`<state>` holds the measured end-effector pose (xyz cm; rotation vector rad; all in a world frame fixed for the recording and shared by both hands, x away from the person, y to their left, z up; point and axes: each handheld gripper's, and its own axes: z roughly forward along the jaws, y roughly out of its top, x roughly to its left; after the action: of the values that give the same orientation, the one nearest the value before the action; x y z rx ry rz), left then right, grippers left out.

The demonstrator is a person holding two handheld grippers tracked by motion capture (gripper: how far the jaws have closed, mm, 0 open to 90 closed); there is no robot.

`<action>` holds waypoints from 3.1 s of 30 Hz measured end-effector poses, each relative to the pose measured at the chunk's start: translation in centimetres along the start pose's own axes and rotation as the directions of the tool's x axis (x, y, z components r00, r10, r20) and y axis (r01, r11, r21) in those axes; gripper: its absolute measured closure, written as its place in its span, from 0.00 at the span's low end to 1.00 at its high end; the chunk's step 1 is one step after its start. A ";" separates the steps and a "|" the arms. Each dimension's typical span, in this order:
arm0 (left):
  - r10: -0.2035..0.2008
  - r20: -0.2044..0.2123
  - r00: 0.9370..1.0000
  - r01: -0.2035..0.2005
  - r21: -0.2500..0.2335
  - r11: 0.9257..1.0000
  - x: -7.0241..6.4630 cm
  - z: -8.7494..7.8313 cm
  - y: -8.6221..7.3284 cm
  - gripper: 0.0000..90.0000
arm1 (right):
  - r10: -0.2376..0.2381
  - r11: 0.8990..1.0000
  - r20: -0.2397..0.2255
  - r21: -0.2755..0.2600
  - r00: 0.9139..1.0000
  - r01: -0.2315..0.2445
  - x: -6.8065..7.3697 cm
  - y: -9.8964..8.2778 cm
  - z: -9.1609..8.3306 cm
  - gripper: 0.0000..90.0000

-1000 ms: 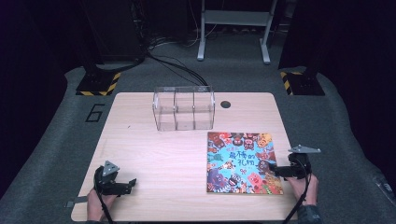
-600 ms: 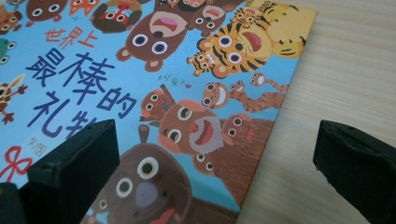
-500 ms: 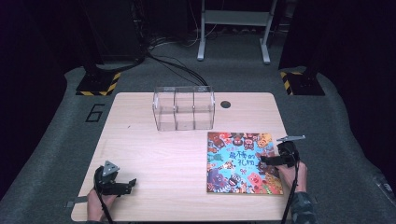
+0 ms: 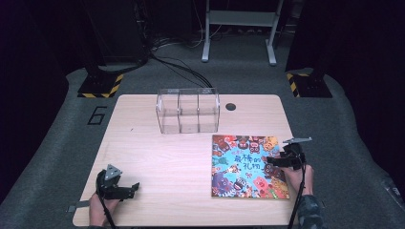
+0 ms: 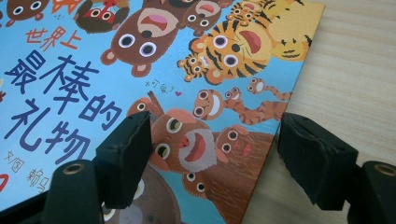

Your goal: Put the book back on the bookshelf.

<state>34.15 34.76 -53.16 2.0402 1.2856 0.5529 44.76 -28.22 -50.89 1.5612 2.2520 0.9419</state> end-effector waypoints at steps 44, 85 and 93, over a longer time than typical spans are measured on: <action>-0.001 0.000 1.000 0.001 0.001 1.000 0.0 0.0 0.0 0.00 | 0.058 0.998 -0.024 0.033 0.998 -0.057 6.5 -3.5 -2.0 0.46; -0.107 -0.057 0.993 0.105 -0.034 0.994 -0.9 -0.1 0.4 0.10 | 0.032 0.999 -0.036 -0.017 0.999 -0.033 12.9 -3.3 0.1 0.47; -0.079 0.057 0.995 0.081 -0.040 0.996 -3.0 0.3 3.3 0.03 | -0.021 0.999 -0.058 -0.032 0.998 0.019 13.4 -2.9 0.8 0.46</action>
<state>35.12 30.96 -50.97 1.9472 1.3055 0.4795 37.65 -16.44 -51.15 1.5142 2.2757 1.0251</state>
